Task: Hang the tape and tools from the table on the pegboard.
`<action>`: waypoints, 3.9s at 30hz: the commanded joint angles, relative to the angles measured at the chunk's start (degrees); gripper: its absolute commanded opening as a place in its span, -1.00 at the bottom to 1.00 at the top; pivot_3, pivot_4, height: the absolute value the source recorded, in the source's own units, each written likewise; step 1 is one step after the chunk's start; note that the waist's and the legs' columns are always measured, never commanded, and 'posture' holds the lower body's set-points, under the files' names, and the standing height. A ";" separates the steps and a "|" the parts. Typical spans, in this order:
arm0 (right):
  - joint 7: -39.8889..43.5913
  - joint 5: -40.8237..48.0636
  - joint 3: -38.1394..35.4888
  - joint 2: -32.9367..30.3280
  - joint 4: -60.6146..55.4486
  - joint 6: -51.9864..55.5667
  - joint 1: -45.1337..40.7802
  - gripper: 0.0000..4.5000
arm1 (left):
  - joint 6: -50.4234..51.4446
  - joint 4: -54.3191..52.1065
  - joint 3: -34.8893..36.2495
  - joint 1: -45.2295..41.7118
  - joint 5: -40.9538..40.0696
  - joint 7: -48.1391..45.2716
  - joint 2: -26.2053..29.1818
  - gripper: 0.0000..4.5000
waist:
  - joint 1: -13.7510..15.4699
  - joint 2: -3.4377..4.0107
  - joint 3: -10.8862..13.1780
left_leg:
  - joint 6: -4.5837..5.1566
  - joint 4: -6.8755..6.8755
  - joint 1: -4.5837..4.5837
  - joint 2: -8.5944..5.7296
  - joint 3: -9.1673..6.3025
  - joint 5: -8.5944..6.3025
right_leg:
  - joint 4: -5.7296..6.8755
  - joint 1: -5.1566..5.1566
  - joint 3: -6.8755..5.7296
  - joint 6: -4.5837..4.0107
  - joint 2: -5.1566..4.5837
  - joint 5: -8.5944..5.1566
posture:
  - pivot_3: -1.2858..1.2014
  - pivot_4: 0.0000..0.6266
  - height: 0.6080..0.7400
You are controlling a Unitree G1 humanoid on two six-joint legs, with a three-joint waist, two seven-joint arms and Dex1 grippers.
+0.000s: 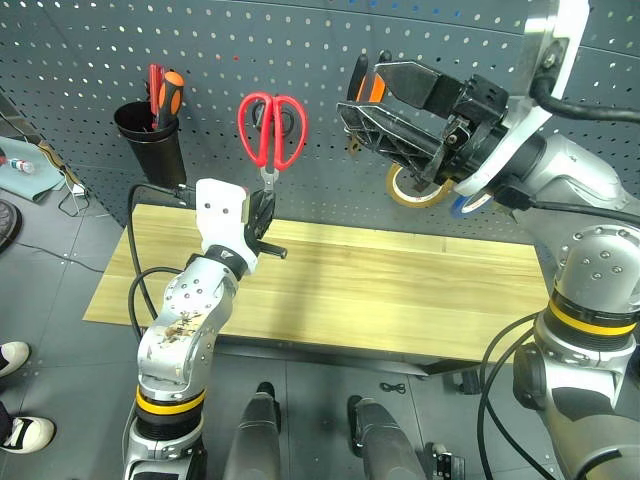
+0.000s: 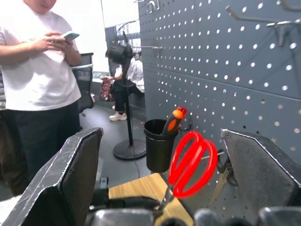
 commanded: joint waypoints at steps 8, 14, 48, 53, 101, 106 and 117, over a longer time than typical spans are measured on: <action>-0.94 -4.54 1.01 -0.30 -1.87 -3.27 0.87 1.00 | -5.91 7.71 -3.65 -2.94 4.46 -0.66 -1.23 -0.93 | 0.02 0.00 0.00 | 0.00 0.01 0.03 0.00 0.00 0.00 | 0.04 0.01 0.01 0.00 0.00 0.00 | 0.08 -0.28 1.00; -4.04 -7.65 0.34 2.60 -2.26 -6.81 3.10 1.00 | -9.32 14.70 -3.94 -5.40 5.73 -1.52 -2.00 -0.93 | 0.06 0.01 -0.01 | 0.00 0.03 0.08 -0.01 0.00 0.00 | 0.13 0.03 0.02 0.00 0.00 0.00 | 0.07 -0.27 1.00; 3.84 -20.25 13.53 2.46 -7.02 -17.24 25.19 1.00 | -12.53 21.19 6.13 7.97 6.38 -12.87 14.10 0.98 | -0.34 0.05 0.01 | 0.00 0.05 0.20 0.01 0.01 0.01 | 0.25 0.08 0.03 -0.09 0.00 -0.05 | 0.11 -0.07 1.00; 1.59 -29.72 19.80 6.95 -4.18 -23.86 27.80 1.00 | -8.56 30.64 7.98 2.87 5.54 -15.56 19.34 0.98 | -0.09 0.15 0.08 | 0.00 0.00 0.27 0.11 0.01 0.01 | 0.30 0.01 0.00 0.15 0.10 -0.27 | 0.13 0.05 1.00; 7.29 -28.25 17.75 11.22 -4.08 -12.01 17.06 1.00 | -8.40 59.55 2.96 -10.77 9.15 -26.95 25.18 -0.82 | 0.21 0.75 8.49 | -0.05 -0.16 0.17 0.17 0.06 0.04 | 1.05 -0.37 -0.04 0.10 0.05 -1.00 | 0.11 0.59 1.00; 7.43 -27.66 15.49 9.79 -5.07 -12.46 18.66 1.00 | -8.64 44.90 9.12 -6.71 1.95 -27.51 22.31 -0.82 | 0.35 0.74 8.49 | -0.06 -0.22 0.07 0.18 0.06 0.04 | 0.91 -0.39 -0.09 0.09 0.02 -0.99 | 0.10 0.47 1.00; 3.66 -11.22 2.29 9.21 -5.89 -4.33 10.63 1.00 | 1.23 6.84 18.89 -2.63 -12.36 -20.71 18.10 -0.82 | 0.30 0.69 8.45 | -0.07 -0.29 -0.07 0.21 0.09 0.04 | 0.70 -0.42 -0.16 0.11 0.00 -0.91 | 0.14 0.33 1.00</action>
